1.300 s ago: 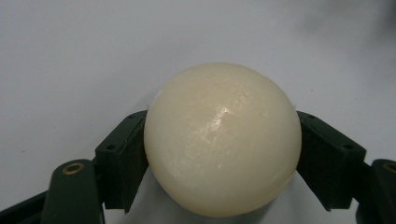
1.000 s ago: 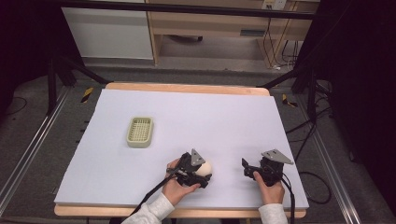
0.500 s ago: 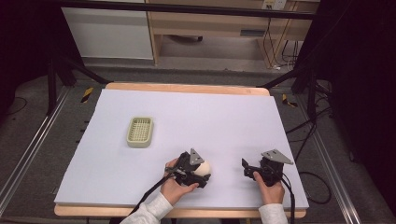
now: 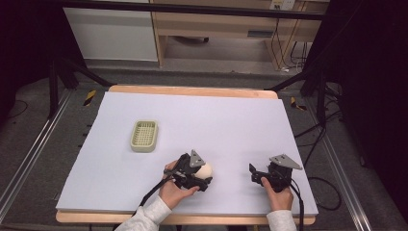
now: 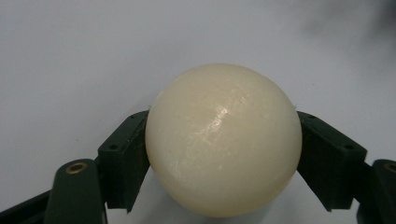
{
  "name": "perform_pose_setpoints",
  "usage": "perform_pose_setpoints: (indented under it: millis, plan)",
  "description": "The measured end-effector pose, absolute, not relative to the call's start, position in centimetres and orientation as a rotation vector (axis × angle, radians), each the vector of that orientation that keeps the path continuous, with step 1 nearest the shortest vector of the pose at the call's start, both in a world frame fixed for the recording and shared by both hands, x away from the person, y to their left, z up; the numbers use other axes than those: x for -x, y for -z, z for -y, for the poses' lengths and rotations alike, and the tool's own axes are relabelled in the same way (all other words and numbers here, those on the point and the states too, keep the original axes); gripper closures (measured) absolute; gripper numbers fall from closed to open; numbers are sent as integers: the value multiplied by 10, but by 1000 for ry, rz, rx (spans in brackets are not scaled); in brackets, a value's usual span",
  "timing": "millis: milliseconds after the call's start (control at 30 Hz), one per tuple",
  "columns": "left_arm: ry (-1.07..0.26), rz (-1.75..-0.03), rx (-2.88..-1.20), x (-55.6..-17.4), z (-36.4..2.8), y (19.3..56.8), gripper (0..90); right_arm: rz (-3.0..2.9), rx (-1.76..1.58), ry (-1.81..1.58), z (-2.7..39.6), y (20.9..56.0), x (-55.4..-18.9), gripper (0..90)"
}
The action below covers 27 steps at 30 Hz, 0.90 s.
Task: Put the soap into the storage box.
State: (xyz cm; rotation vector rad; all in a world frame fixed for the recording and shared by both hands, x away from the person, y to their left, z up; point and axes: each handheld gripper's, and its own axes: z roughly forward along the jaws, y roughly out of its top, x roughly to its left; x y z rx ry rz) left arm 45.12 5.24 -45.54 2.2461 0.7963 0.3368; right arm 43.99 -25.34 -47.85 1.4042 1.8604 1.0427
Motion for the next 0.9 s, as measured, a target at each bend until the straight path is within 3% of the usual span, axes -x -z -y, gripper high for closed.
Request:
perform_pose_setpoints:
  millis: [900]
  plan:
    - [-378,-905,-2163,-472,-120,424,243,-1866,-1403,-1040,252,478,-440,46]
